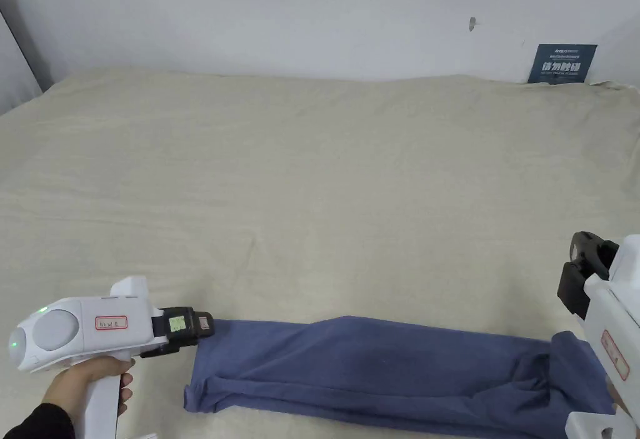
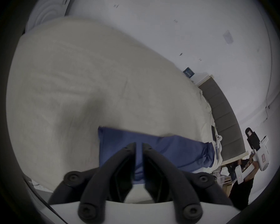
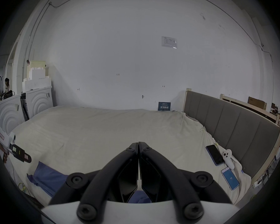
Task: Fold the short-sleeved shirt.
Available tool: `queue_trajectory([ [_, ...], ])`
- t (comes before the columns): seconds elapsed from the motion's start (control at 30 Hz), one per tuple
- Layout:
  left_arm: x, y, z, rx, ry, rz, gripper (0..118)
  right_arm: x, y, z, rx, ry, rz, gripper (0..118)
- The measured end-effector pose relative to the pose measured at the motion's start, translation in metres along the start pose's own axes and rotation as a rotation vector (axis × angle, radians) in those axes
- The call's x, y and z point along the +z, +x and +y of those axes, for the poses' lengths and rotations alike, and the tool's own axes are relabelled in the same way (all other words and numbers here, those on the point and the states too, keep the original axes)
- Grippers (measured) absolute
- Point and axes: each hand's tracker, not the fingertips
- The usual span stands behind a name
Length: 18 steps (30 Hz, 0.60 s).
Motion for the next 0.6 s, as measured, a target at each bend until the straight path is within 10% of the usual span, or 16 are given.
queue_trajectory([
  [0.07, -0.011, -0.010, -0.003, -0.002, -0.031, 0.030, 77, -0.003, -0.003, -0.003, 0.002, -0.012, -0.001, 0],
  [0.13, -0.019, -0.016, -0.007, -0.011, -0.063, 0.049, 98, -0.006, -0.007, -0.005, 0.005, -0.023, 0.000, 0],
  [0.5, -0.056, -0.034, -0.012, 0.010, -0.138, -0.026, 86, -0.018, -0.011, -0.017, 0.015, -0.076, -0.011, 0],
  [0.6, -0.067, -0.039, -0.008, -0.011, -0.133, -0.041, 66, -0.019, -0.009, -0.018, 0.012, -0.083, -0.020, 0],
])
